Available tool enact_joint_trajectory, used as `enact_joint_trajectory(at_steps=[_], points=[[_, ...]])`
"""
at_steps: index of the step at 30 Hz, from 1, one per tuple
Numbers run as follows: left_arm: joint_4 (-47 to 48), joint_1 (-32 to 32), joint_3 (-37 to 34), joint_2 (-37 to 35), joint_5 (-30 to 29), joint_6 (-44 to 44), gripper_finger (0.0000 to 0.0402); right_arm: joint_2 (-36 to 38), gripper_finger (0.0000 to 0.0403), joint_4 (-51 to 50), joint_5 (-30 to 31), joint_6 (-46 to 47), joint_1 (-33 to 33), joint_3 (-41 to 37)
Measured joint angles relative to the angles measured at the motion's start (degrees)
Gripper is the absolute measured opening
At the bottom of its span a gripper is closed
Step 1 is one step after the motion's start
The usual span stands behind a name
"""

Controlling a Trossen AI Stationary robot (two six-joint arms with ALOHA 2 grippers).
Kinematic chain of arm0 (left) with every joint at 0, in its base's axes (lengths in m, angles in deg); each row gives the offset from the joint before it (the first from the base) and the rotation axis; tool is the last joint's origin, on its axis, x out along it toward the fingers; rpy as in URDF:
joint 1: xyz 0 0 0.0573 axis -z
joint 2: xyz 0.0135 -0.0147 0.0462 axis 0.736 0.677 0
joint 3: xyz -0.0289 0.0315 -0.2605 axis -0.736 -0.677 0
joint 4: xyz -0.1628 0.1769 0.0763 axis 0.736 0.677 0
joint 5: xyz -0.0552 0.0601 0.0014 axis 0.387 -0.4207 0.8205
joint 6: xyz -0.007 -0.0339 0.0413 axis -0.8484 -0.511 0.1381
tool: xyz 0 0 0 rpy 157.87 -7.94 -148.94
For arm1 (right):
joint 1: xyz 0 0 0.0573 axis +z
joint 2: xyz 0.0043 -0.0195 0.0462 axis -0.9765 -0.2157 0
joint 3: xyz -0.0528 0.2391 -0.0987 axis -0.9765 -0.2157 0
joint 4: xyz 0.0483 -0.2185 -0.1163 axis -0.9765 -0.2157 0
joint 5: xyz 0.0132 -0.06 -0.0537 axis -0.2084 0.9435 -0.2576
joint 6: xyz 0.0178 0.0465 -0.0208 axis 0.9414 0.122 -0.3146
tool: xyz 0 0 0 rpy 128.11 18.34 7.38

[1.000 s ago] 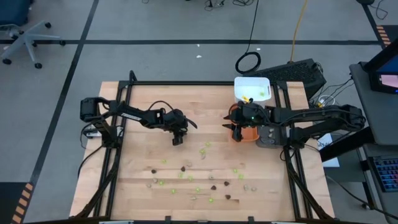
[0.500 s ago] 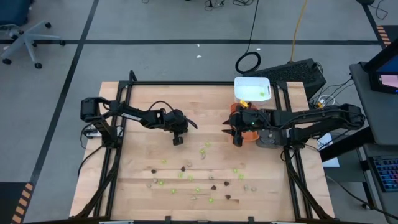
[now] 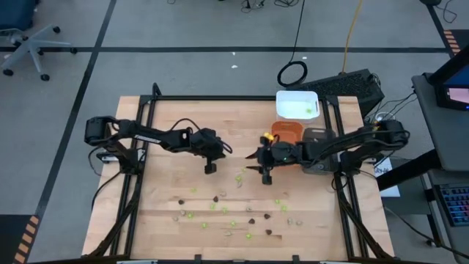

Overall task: Sort Halloween decoration
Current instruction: Put the green spider toy into the white bin

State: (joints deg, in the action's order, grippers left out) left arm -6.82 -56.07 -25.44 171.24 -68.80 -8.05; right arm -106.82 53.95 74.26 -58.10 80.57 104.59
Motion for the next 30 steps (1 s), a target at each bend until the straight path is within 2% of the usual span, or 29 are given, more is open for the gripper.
enact_joint_trajectory(at_steps=[7, 18, 24, 30], points=[[-4.83, 2.67, 0.1, -2.43, 7.38, -0.16, 0.0, -9.15, 0.0158, 10.72, 4.47, -5.17, 1.64, -0.02], [-9.3, 5.54, 0.07, -2.42, 7.79, -0.47, 0.0, -14.02, 0.0163, 21.01, 4.11, -5.63, 1.59, -0.01], [-11.41, 5.83, 0.07, -2.44, 7.77, -0.48, 0.0, -15.38, 0.0136, 23.27, -0.36, -5.52, 1.59, 0.31], [-11.3, 5.83, 0.07, -2.44, 7.75, -0.48, 0.0, -15.35, 0.0073, 25.09, -0.34, -4.76, 1.59, 0.39]])
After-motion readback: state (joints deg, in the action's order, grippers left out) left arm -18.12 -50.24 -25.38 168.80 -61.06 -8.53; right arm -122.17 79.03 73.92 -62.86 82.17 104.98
